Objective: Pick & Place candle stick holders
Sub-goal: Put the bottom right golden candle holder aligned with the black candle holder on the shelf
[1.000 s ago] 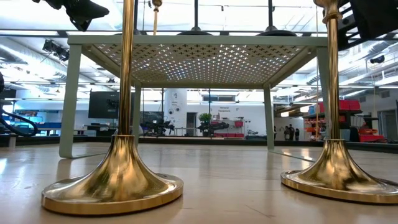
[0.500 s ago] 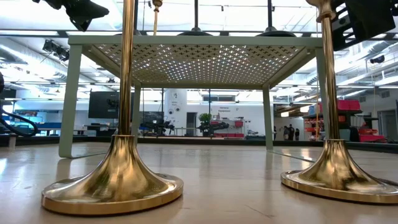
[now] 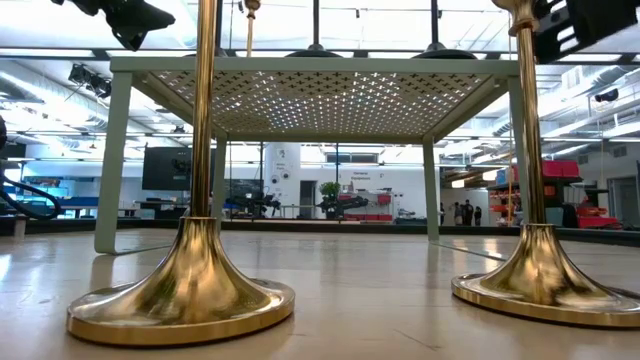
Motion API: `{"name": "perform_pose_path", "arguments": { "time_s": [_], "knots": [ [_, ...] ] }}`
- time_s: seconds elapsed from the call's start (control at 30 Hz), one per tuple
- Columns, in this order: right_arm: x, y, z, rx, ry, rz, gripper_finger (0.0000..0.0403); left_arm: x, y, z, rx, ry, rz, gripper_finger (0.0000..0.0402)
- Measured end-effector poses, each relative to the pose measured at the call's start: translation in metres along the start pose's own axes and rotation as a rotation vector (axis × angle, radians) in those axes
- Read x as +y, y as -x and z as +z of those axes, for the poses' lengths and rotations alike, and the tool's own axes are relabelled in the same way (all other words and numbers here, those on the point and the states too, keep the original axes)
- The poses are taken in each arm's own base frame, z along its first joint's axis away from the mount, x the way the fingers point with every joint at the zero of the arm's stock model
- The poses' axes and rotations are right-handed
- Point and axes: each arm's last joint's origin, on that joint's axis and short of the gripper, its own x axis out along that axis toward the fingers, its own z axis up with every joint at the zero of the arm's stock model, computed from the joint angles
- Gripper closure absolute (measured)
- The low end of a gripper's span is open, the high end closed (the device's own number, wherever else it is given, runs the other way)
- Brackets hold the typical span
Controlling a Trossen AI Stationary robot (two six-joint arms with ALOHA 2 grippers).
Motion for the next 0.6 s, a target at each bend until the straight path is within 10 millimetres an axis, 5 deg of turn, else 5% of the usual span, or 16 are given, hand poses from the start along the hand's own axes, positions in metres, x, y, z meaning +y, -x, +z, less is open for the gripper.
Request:
{"name": "perform_pose_path", "arguments": {
  "time_s": [0.6],
  "knots": [
    [0.0036,-0.0071,0.0097,0.012,0.020,-0.076,0.0193,0.0000,0.0000,-0.0002,0.002,-0.001,0.000,0.0184]
  ]
}}
